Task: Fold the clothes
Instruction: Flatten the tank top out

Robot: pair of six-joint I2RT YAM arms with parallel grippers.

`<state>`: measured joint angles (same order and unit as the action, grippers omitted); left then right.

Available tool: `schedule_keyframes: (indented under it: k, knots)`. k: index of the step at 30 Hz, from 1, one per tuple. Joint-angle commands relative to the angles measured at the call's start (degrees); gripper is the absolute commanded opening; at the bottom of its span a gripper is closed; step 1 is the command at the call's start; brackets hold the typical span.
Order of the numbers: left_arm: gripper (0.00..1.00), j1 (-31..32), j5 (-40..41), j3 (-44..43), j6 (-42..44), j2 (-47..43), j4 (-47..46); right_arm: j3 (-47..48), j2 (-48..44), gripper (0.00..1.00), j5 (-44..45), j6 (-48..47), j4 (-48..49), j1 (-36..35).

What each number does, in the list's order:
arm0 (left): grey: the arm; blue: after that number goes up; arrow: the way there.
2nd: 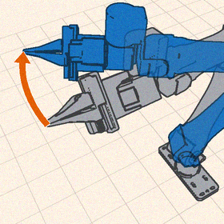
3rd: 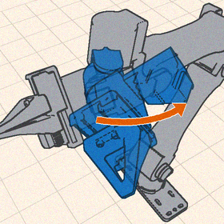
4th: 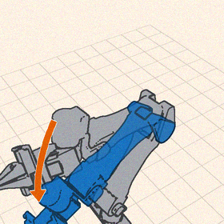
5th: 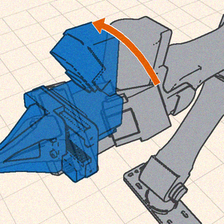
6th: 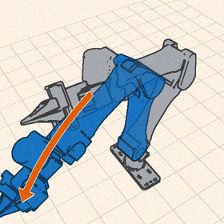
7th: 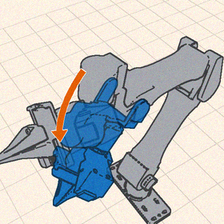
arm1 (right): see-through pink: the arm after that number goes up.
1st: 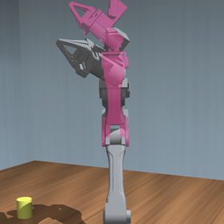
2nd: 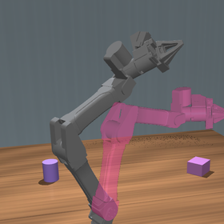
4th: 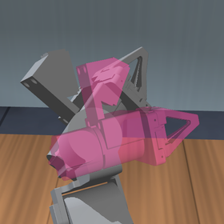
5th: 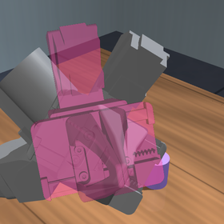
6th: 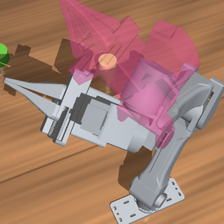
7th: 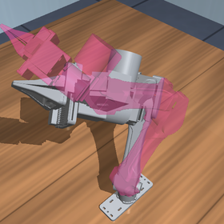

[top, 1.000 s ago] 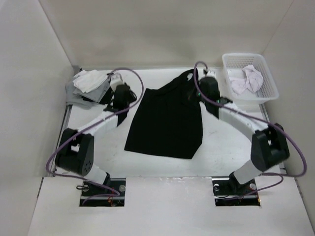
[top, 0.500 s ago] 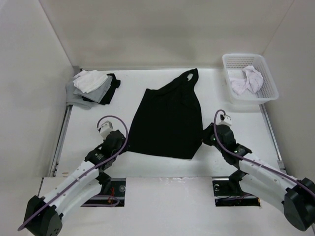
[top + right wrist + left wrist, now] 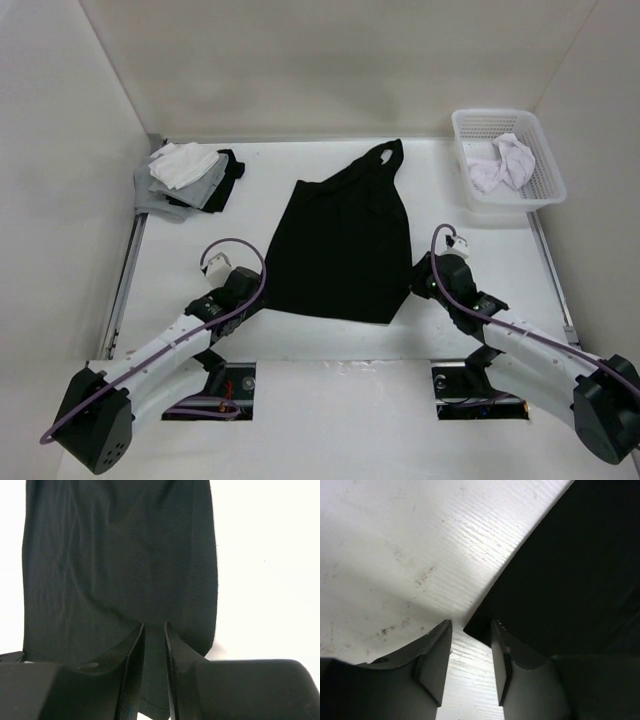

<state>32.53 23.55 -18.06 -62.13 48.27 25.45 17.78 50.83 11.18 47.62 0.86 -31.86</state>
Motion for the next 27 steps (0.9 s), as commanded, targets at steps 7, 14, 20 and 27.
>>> schedule_keyframes:
  k: [7,14,20,27]
  knots:
    - [0.08,-2.9,-4.3,0.9,3.6,0.7,-7.4,-1.1,2.2,0.37,1.3,1.0,4.1,1.1]
    - [0.05,-5.3,-2.5,-4.1,9.8,-10.2,-8.0,1.0,7.0,0.42,2.4,0.6,1.0,2.7]
    - [0.05,-7.4,-7.2,-3.2,10.2,-6.9,-14.8,5.4,13.3,0.44,2.7,-0.1,-0.7,2.7]
    - [0.05,-10.7,-10.2,-1.5,11.4,-8.5,-19.5,10.9,22.4,0.08,1.8,0.5,-0.1,2.4]
